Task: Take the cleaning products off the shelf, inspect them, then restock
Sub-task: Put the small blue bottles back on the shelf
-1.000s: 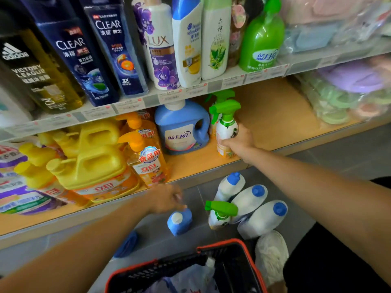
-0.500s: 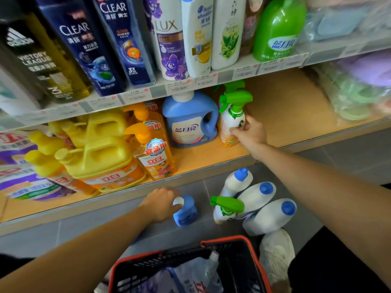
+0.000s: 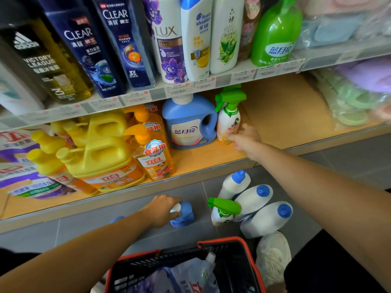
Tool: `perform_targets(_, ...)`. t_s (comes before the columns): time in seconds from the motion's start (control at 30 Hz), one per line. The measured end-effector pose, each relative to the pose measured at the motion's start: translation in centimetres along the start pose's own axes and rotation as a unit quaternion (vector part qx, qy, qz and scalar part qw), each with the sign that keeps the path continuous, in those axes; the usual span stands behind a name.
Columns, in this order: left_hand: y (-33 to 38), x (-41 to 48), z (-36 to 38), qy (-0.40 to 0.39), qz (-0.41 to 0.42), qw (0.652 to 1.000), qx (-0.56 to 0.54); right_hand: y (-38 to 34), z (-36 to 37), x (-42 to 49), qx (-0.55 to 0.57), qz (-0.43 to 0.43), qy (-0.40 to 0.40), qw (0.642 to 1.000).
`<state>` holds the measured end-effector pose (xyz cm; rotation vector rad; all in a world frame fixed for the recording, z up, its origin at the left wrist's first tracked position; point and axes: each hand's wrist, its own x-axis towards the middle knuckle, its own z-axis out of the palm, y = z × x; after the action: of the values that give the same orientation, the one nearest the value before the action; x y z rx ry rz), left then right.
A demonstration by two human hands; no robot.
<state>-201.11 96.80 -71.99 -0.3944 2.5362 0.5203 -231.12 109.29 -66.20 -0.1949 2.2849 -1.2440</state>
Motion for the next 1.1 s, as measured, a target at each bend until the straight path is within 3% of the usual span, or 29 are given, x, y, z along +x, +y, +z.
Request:
perform_targets(0.13,0.3,-1.2,-3.2,0.066,0.018,0.996,-0.061,-0.1,1.1,-3.8,-0.139,-0.098,-0.091,0.981)
perform_targets(0.27,0.4,-3.3,-6.9,0.137,0.056,0.973,-0.179,-1.1,2.2,-7.6,-0.226,-0.217,-0.265,0.912)
perform_targets(0.37,0.6,-4.9,-8.9,0.172,0.063,0.939,-0.291,-1.5,3.5,-9.7,-0.269,-0.28,-0.335,0.858)
perform_targets(0.5,1.4,-6.9,-10.8,0.182,0.044,0.871,-0.454,-2.1,5.2,-11.7,-0.235,-0.345,-0.34,0.843)
perform_targets(0.7,1.1,-8.9,-10.9,0.213,0.022,0.795,-0.568,-3.8,5.5,-11.7,-0.207,-0.361,-0.326,0.849)
perform_targets(0.77,-0.3,-9.5,-10.1,0.197,0.009,0.815,-0.545,-4.2,5.1,-11.2,-0.216,-0.354,-0.31,0.856)
perform_targets(0.87,-3.7,-10.1,-7.4,0.192,-0.063,0.909,-0.364,-5.1,4.3,-10.2,-0.226,-0.359,-0.258,0.868)
perform_targets(0.93,-6.1,-10.5,-4.8,0.168,-0.129,0.947,-0.241,-5.7,4.0,-9.4,-0.227,-0.371,-0.218,0.873)
perform_targets(1.03,-9.0,-11.3,-0.9,0.091,-0.208,0.966,-0.124,-5.9,4.2,-8.2,-0.226,-0.379,-0.176,0.88)
perform_targets(1.1,-10.4,-11.5,1.2,0.043,-0.243,0.964,-0.102,-5.5,4.9,-7.7,-0.228,-0.374,-0.157,0.885)
